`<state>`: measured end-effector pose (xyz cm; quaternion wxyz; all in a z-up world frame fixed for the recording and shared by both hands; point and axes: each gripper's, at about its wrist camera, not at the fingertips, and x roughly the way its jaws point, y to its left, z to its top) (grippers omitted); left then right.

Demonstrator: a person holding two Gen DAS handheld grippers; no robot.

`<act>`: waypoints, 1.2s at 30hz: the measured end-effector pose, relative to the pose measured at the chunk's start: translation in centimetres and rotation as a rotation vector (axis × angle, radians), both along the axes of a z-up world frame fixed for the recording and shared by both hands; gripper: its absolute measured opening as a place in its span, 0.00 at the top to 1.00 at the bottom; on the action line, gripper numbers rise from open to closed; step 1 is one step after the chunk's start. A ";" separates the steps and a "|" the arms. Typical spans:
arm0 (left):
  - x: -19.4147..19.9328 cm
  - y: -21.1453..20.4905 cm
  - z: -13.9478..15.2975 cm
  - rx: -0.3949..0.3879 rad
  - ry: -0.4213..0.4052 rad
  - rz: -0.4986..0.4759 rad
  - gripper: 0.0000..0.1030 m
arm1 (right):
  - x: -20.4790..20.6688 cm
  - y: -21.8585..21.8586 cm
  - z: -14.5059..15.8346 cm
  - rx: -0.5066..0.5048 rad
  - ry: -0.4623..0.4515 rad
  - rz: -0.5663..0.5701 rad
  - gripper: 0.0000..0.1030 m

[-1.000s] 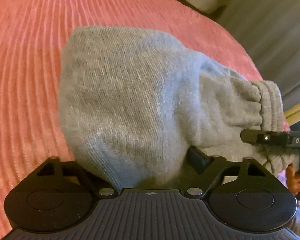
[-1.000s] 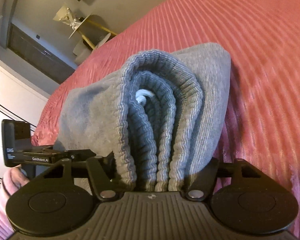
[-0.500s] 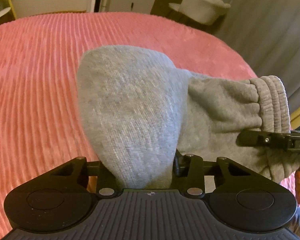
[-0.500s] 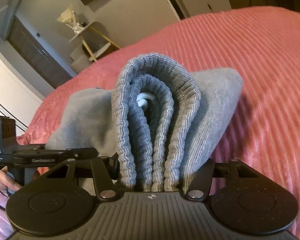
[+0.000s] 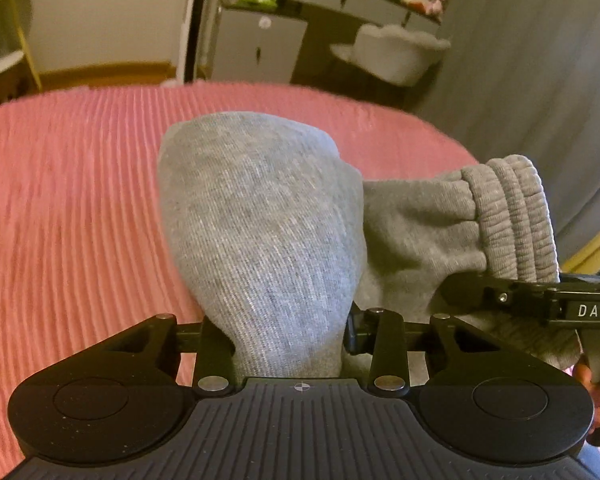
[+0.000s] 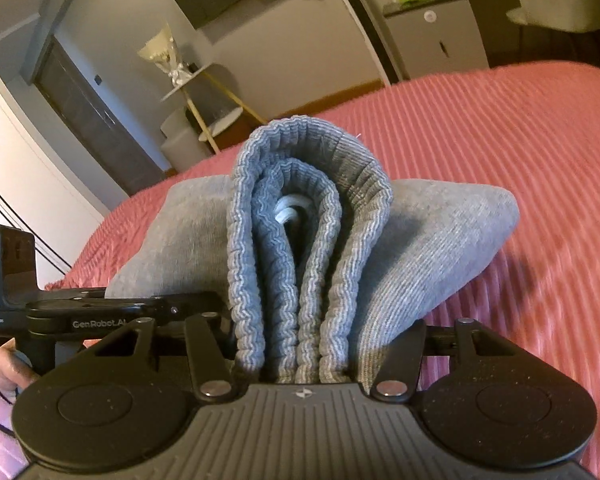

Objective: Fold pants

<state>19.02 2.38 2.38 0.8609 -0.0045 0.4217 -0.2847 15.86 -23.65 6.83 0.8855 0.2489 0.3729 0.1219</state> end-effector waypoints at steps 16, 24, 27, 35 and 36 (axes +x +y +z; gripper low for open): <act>10.2 -3.8 -3.9 -0.043 0.042 0.076 0.60 | 10.9 -3.6 -1.1 -0.041 -0.018 -0.096 0.47; 9.6 1.6 -4.0 0.047 -0.027 0.283 0.26 | 10.1 -6.8 -3.2 -0.206 0.035 -0.272 0.07; 6.1 2.0 -3.5 0.036 -0.090 0.272 0.22 | 6.1 -6.9 -1.9 -0.196 -0.089 -0.432 0.07; 0.1 -0.1 -6.6 0.333 -0.260 0.214 0.09 | 3.6 2.6 -6.2 -0.620 -0.075 -0.294 0.05; -0.2 0.9 -6.0 0.318 -0.269 0.270 0.10 | 3.4 2.9 -6.5 -0.672 -0.069 -0.308 0.06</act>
